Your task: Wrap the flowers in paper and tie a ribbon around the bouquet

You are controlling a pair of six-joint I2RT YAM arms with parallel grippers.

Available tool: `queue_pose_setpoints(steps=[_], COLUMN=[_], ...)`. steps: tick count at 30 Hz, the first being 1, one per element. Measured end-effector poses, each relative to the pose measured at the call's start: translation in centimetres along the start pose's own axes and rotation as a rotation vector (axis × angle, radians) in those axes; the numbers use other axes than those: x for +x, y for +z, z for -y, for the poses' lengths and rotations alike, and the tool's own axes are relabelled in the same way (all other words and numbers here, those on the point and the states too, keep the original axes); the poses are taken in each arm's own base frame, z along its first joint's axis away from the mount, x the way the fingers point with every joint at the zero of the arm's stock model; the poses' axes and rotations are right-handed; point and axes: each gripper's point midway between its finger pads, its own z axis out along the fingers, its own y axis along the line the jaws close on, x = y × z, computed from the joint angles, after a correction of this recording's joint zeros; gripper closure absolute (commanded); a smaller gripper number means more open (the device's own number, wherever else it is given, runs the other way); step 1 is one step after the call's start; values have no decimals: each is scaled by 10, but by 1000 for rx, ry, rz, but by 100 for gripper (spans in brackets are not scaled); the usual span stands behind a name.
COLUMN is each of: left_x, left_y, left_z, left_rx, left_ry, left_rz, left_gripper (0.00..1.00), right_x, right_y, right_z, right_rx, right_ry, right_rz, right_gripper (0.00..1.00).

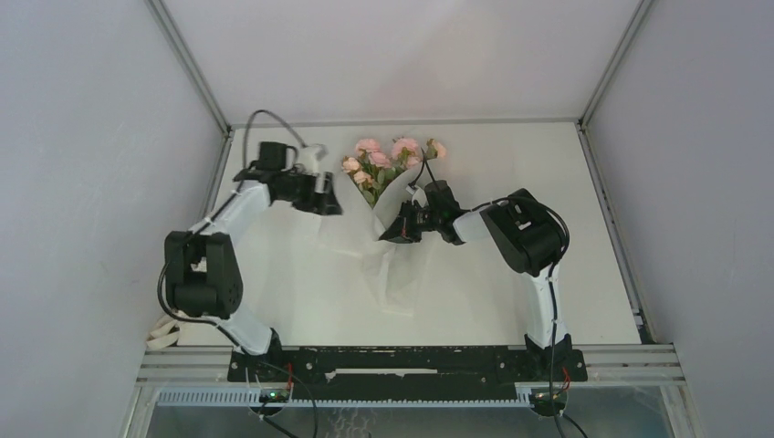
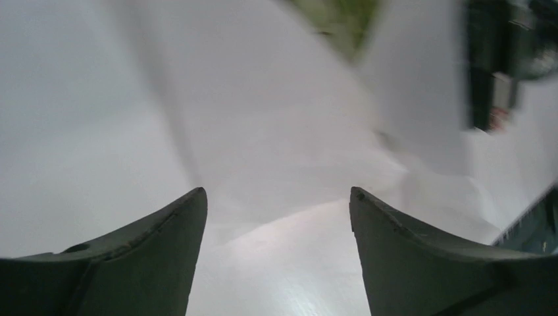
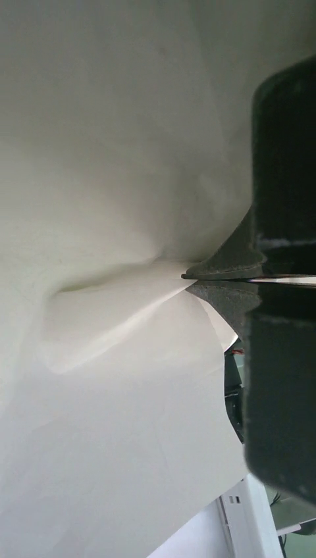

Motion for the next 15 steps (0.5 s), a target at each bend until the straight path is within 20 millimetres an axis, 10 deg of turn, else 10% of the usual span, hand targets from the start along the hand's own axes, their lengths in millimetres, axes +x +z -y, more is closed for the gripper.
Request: queue_pose_setpoints(steps=[5,7,15], left_x=[39,62,42], left_y=[-1,17,39], left_z=[-117,-121,-97], left_rx=[-170,-143,-31], left_ry=[-444,-561,-623], left_rz=[48,11,85], left_gripper=[0,0,0], right_x=[0,0,0], right_y=[0,0,0], right_z=[0,0,2], right_rx=[1,2,7], right_ry=[-1,-1,1], right_rz=[0,0,0], right_gripper=[100,100,100])
